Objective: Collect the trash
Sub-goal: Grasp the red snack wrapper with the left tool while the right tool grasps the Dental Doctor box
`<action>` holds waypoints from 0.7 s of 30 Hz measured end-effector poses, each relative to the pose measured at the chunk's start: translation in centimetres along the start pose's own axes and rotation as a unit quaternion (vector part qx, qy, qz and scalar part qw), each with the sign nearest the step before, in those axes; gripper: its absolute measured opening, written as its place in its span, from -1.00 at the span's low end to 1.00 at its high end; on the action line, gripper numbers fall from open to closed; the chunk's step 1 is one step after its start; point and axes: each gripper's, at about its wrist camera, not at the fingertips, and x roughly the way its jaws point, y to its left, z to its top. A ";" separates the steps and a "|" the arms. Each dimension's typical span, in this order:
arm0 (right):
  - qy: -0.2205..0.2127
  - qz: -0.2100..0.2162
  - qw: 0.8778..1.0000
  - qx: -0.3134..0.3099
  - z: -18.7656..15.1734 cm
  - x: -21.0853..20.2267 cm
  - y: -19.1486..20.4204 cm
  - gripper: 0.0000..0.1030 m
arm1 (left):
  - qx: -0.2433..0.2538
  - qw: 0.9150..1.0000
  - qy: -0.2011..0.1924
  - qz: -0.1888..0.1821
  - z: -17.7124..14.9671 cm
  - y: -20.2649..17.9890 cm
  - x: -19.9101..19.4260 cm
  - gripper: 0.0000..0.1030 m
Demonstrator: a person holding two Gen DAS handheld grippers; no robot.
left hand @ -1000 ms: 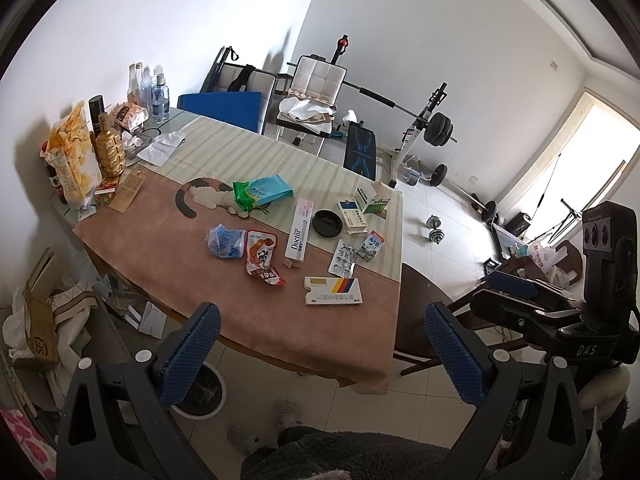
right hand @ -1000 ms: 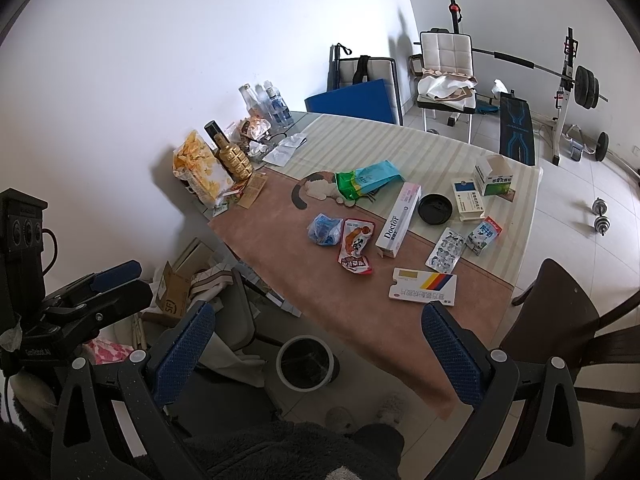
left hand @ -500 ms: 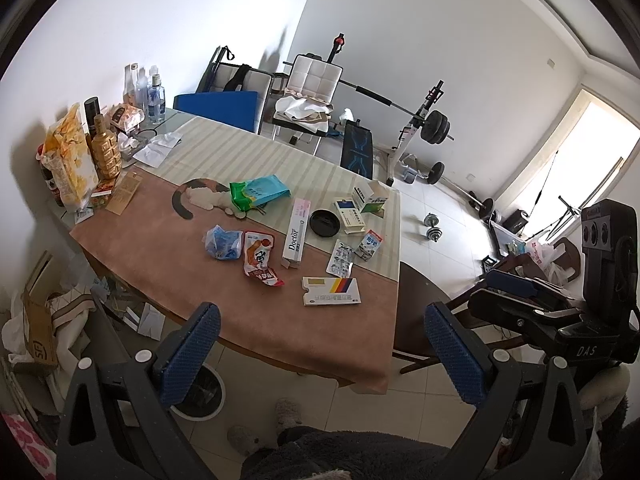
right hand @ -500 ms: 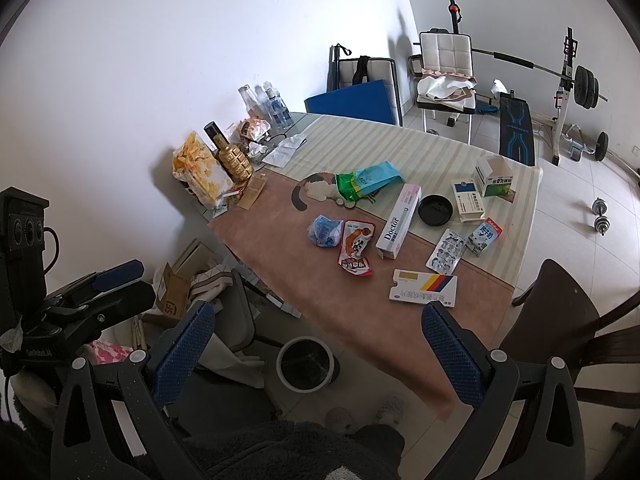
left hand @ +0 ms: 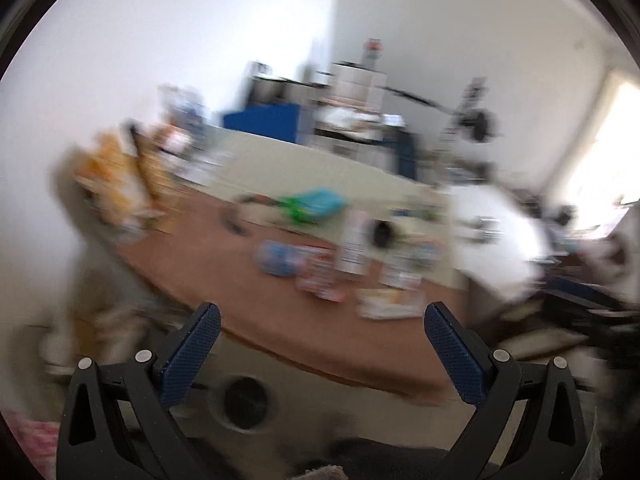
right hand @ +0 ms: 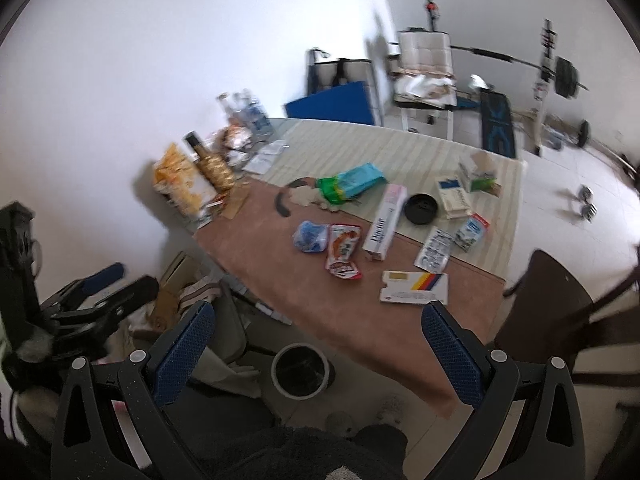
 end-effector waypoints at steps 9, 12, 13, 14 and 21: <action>0.056 -0.100 0.989 0.093 1.3 10.6 -7.6 1.00 | -0.014 0.992 0.097 0.085 0.6 0.3 14.4 1.00; 0.107 -0.138 0.979 0.105 1.0 16.5 -12.4 1.00 | -0.020 0.985 0.139 0.102 -0.2 0.3 19.5 1.00; 0.124 -0.147 0.975 0.109 0.9 18.4 -13.8 1.00 | -0.023 0.983 0.149 0.106 -0.9 0.7 20.9 1.00; 0.136 -0.155 0.972 0.112 0.8 19.9 -14.8 1.00 | -0.025 0.980 0.163 0.114 -1.2 0.9 22.4 1.00; 0.216 -0.120 0.961 0.124 4.6 32.4 -18.1 1.00 | -0.068 0.950 0.266 0.146 -2.3 1.5 32.6 1.00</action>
